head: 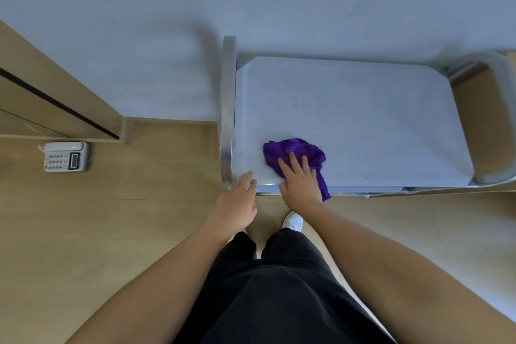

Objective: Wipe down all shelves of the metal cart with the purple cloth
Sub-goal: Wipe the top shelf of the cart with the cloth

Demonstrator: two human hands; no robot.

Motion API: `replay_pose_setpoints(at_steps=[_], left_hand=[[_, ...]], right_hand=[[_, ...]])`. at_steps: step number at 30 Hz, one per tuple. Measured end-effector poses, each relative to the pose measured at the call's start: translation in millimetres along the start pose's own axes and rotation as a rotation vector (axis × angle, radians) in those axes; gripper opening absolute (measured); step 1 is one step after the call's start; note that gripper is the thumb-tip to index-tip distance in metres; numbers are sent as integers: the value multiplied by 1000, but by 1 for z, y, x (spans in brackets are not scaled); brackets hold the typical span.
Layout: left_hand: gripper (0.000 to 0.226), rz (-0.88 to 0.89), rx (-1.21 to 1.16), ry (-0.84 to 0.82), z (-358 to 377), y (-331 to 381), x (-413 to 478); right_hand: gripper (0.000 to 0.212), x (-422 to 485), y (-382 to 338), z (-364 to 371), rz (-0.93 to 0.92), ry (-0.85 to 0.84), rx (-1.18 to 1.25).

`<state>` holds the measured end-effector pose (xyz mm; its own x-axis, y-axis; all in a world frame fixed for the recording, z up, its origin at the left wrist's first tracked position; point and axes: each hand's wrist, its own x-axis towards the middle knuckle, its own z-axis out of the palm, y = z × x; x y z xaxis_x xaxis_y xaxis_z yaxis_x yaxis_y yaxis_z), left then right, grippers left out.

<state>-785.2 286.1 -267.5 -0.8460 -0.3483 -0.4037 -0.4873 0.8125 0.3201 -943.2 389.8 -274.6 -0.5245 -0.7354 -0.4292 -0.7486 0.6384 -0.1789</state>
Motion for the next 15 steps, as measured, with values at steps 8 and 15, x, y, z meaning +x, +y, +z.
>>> replay_pose_setpoints(at_steps=[8, 15], left_hand=[[62, -22, -36, 16, 9, -3, -11], [57, -37, -33, 0, 11, -4, -14]], right_hand=[[67, 6, -21, 1, -180, -47, -2], [74, 2, 1, -4, 1, -47, 9]])
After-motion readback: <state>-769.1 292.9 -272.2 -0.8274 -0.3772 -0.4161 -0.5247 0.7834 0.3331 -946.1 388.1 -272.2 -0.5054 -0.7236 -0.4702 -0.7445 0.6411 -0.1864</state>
